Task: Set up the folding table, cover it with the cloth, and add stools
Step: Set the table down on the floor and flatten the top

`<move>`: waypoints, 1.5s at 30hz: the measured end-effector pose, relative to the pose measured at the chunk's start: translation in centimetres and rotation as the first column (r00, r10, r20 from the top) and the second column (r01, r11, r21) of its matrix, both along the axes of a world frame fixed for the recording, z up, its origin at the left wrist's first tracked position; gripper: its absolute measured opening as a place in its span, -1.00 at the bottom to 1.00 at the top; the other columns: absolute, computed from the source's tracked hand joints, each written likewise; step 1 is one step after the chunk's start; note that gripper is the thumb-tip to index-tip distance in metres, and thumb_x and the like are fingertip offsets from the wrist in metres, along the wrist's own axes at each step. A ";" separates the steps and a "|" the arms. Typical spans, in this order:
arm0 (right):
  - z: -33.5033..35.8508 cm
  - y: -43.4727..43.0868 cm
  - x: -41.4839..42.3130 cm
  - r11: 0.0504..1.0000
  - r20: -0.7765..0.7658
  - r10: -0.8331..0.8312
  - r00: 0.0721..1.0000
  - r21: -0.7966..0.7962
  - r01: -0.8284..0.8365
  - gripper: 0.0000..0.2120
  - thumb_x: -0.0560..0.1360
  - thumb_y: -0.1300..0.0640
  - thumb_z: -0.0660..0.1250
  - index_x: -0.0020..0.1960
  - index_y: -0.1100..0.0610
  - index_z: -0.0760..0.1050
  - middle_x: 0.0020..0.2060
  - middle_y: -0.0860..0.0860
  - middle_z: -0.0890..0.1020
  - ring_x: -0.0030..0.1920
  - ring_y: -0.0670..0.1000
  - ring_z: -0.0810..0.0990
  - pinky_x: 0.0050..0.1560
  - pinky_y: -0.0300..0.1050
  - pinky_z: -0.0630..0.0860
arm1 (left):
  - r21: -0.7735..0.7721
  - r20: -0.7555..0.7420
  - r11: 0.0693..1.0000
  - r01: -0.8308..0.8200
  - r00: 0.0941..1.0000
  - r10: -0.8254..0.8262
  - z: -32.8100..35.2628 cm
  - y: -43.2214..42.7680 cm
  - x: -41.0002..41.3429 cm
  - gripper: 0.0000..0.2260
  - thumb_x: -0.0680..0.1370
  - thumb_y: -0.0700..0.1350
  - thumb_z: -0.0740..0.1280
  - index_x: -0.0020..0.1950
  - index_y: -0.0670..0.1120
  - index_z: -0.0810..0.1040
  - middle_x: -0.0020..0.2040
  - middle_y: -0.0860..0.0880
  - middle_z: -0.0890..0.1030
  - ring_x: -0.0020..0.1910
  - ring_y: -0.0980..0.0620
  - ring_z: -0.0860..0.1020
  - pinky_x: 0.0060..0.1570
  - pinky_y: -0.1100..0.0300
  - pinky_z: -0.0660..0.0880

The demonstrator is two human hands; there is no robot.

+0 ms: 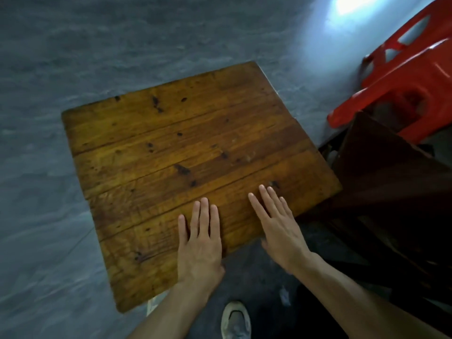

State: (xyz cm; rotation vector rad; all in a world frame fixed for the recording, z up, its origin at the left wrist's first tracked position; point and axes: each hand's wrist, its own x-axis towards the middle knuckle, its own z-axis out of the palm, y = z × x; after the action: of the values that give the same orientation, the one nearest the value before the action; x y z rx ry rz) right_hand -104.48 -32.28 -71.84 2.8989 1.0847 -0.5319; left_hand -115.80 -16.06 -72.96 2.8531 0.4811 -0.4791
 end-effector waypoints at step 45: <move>-0.3 24.0 9.4 0.962 0.074 0.257 0.963 0.069 -0.263 0.12 0.43 0.42 0.37 0.51 -0.01 -0.47 0.58 0.15 -0.27 0.53 0.22 -0.39 0.50 0.23 -0.35 | 0.173 0.122 0.973 -0.150 0.984 0.130 -0.4 21.7 4.2 -0.06 0.44 -0.36 0.28 0.54 -0.13 -0.38 0.56 -0.16 -0.36 0.53 -0.22 -0.35 0.29 -0.53 -0.20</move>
State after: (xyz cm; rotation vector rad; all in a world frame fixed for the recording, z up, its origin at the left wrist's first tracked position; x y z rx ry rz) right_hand -95.11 -8.24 -72.14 2.7498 1.4781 -0.3915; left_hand -111.62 5.68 -73.39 2.9691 0.7353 -0.2635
